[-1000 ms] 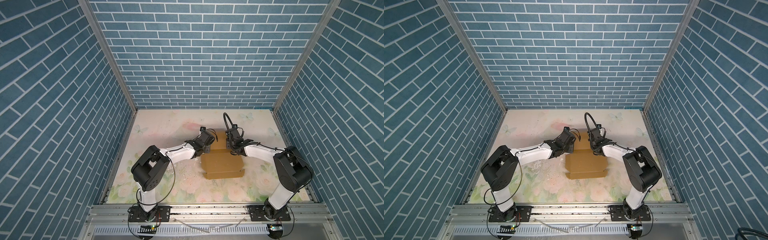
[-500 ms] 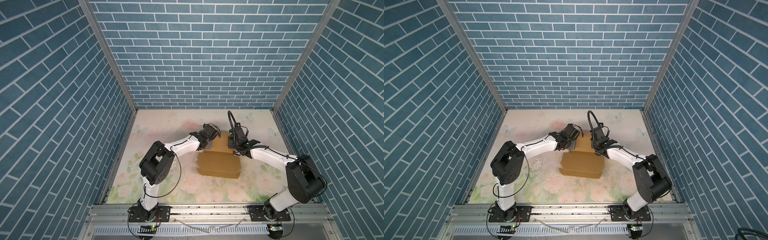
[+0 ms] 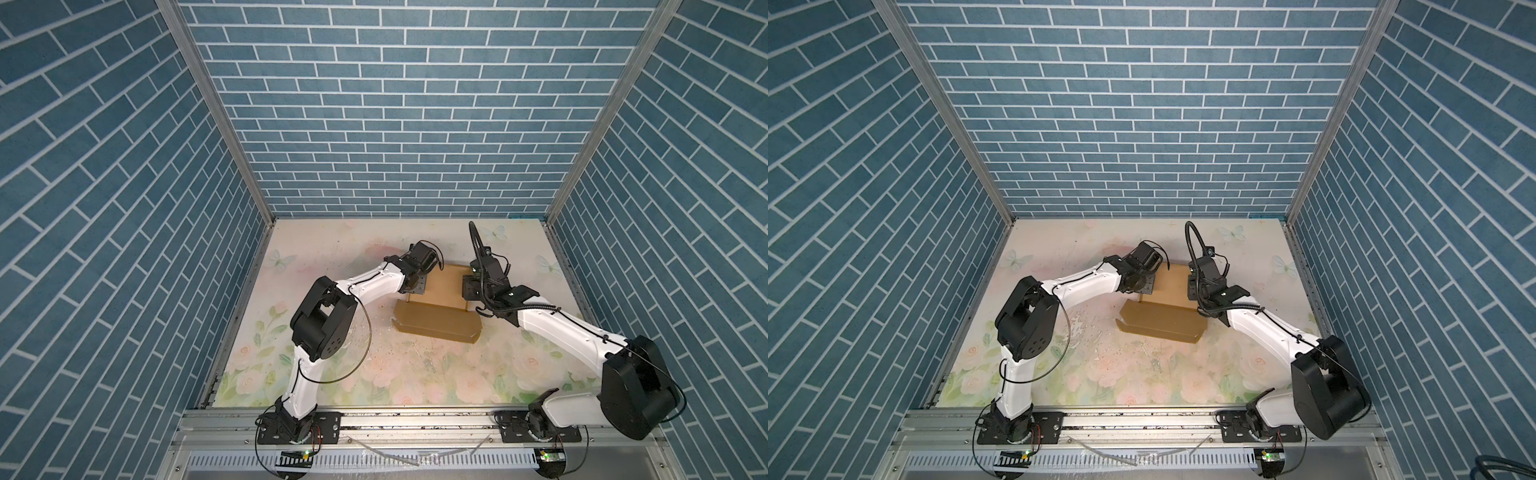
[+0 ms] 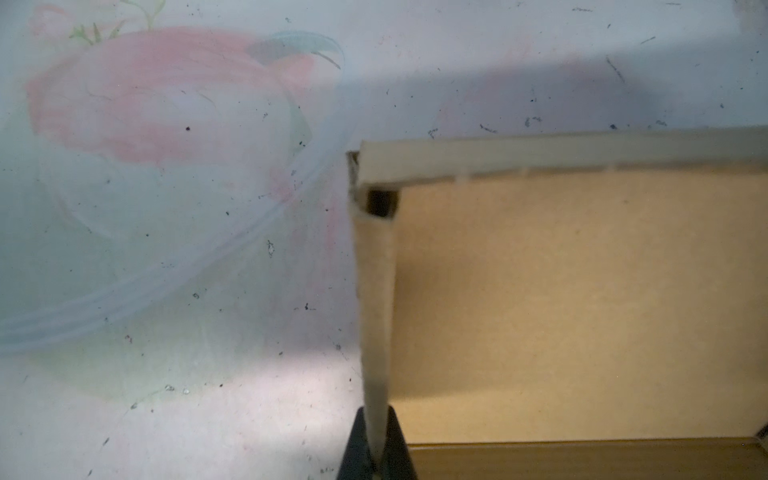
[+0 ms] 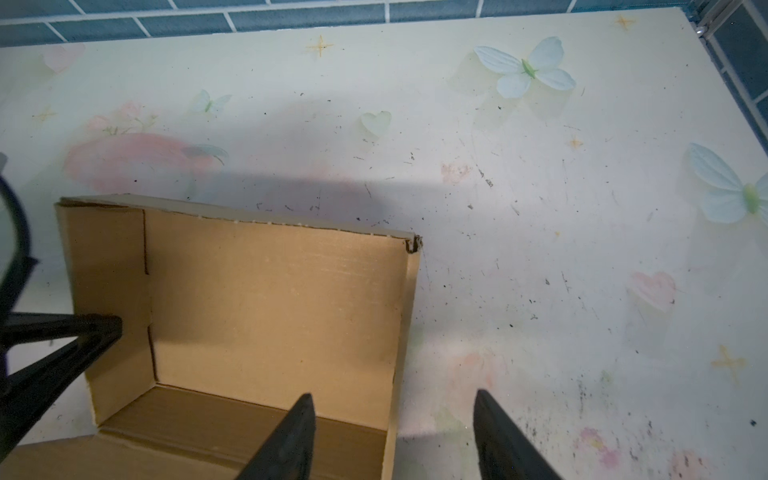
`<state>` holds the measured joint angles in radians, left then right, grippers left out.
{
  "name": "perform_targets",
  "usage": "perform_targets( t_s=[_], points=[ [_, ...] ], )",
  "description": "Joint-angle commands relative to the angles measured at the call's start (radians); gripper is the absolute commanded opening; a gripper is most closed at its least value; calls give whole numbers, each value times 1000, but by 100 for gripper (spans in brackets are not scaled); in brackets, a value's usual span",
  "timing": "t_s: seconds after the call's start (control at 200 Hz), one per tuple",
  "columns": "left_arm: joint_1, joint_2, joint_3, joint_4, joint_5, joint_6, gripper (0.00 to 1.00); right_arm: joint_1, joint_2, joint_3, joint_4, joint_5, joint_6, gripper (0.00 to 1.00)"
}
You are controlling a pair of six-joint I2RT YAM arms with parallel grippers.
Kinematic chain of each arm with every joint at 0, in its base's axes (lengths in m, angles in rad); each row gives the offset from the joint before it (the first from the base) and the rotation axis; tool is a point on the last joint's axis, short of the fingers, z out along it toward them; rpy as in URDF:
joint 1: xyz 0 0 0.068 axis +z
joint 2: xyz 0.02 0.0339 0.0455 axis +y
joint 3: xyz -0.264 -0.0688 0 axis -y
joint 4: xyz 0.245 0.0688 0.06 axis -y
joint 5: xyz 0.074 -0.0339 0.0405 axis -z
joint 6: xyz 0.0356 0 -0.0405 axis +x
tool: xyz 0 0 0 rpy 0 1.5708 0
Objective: Fold the paper box
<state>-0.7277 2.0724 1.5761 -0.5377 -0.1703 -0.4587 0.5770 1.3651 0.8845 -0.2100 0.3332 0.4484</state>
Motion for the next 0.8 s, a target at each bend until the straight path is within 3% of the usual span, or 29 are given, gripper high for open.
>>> perform_targets(
  t_s=[0.0, 0.475, 0.795],
  points=[
    [-4, 87, -22, -167, 61, 24, 3, -6, -27, -34, -18, -8, 6, 61],
    [4, 124, 45, -216, 59, 46, 9, -27, -32, -51, 12, -43, 9, 62],
    [16, 130, 91, -242, 53, 52, 22, -36, -27, -53, 20, -57, 10, 62]
  ],
)
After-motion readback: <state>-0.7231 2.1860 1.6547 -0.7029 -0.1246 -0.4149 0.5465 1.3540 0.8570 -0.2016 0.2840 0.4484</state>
